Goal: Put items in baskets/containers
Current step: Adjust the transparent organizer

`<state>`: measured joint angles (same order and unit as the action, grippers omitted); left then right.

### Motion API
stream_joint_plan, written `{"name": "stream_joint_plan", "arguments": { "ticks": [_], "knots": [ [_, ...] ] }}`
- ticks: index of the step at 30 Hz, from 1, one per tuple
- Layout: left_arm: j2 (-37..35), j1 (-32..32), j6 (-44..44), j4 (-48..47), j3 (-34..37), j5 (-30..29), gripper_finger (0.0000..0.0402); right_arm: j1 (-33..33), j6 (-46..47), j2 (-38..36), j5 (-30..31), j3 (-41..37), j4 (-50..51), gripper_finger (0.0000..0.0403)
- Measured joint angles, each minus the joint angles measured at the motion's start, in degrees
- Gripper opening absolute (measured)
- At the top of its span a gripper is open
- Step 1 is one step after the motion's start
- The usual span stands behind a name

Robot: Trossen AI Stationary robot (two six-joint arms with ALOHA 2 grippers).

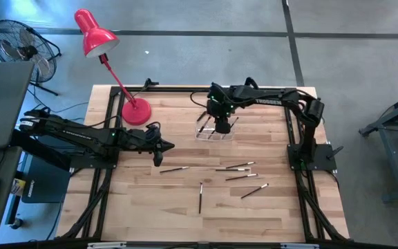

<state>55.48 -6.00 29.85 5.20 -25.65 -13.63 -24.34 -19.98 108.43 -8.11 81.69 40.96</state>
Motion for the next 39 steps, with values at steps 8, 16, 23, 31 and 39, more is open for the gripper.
{"name": "stream_joint_plan", "arguments": {
  "ticks": [8, 16, 23, 31, 39],
  "knots": [
    [0.0, 0.0, 0.4, -0.7, 0.0, -0.3, 0.0000, 0.0, -2.2, 1.6, -0.5, 0.0, -0.5, 0.0110],
    [0.0, 0.0, 0.5, -0.7, 0.0, -0.4, 0.0000, 0.0, -3.1, 1.6, -2.0, 0.0, -2.2, 0.0019],
    [0.0, 0.0, 0.6, -0.7, 0.0, -0.5, 0.0000, 0.0, -3.1, 1.6, -4.4, 0.0, -1.6, 0.0006],
    [0.0, 0.0, 0.6, -0.7, 0.0, -0.7, 0.0000, 0.0, -2.7, -0.2, -5.4, 0.0, -1.3, 0.0003],
    [0.0, 0.0, 0.6, -0.7, 0.0, -0.7, 0.0000, -2.1, -2.6, -5.0, -2.0, 0.0, -5.1, 0.0002]
  ]
}}
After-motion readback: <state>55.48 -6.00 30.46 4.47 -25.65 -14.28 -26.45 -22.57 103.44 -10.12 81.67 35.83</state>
